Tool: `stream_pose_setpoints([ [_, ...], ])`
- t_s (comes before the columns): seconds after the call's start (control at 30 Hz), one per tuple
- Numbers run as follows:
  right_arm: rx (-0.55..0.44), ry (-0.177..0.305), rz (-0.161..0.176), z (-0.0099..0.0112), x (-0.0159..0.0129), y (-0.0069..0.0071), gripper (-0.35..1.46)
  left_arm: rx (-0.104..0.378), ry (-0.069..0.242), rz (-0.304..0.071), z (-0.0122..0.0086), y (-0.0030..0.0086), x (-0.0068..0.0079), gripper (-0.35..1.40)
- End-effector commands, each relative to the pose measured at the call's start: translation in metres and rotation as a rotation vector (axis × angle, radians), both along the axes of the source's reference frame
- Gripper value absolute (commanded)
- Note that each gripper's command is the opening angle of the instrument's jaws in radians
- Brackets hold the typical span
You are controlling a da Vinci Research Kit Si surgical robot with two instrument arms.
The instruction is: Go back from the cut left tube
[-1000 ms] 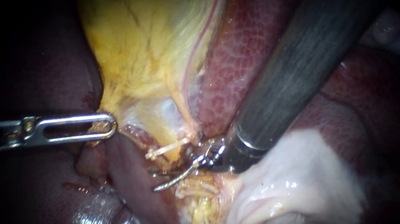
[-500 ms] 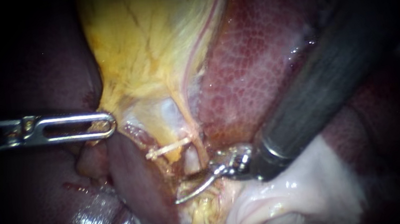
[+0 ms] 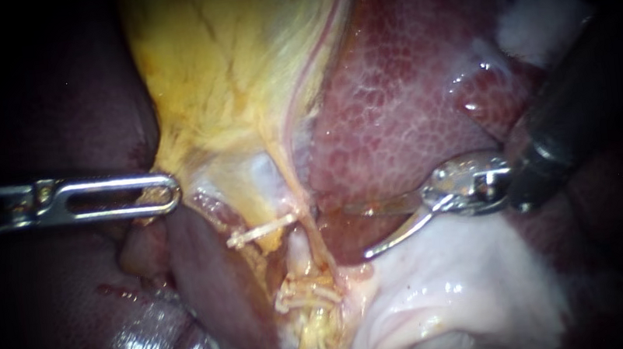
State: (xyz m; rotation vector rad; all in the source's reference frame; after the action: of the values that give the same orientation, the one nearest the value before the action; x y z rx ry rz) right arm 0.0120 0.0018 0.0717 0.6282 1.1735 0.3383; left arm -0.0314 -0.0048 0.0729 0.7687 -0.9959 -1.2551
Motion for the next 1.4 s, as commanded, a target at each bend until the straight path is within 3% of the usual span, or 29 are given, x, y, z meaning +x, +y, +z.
stream_pose_setpoints([
  [0.03, -0.008, -0.002, 0.004, -0.0005, -0.0002, 0.0003, 1.43, 0.0, 0.001, 0.0, 0.0, 0.0, 0.0, -0.35],
  [0.37, -0.04, -0.009, 0.02, -0.0025, -0.001, 0.0014, 1.43, -0.006, 0.006, -0.006, 0.0007, -0.0007, -0.0009, -0.35],
  [0.63, -0.043, -0.005, 0.02, -0.0027, -0.0013, 0.0016, 1.43, -0.006, -0.007, 0.008, 0.0037, -0.0026, -0.0039, -0.35],
  [0.97, -0.04, -0.003, 0.022, -0.0031, -0.0016, 0.0017, 1.43, -0.006, -0.019, 0.025, 0.0052, -0.0031, -0.0074, -0.35],
  [1.4, -0.042, 0.002, 0.025, -0.0036, -0.0019, 0.0019, 1.43, -0.005, -0.021, 0.027, 0.0051, -0.0032, -0.0079, -0.35],
])
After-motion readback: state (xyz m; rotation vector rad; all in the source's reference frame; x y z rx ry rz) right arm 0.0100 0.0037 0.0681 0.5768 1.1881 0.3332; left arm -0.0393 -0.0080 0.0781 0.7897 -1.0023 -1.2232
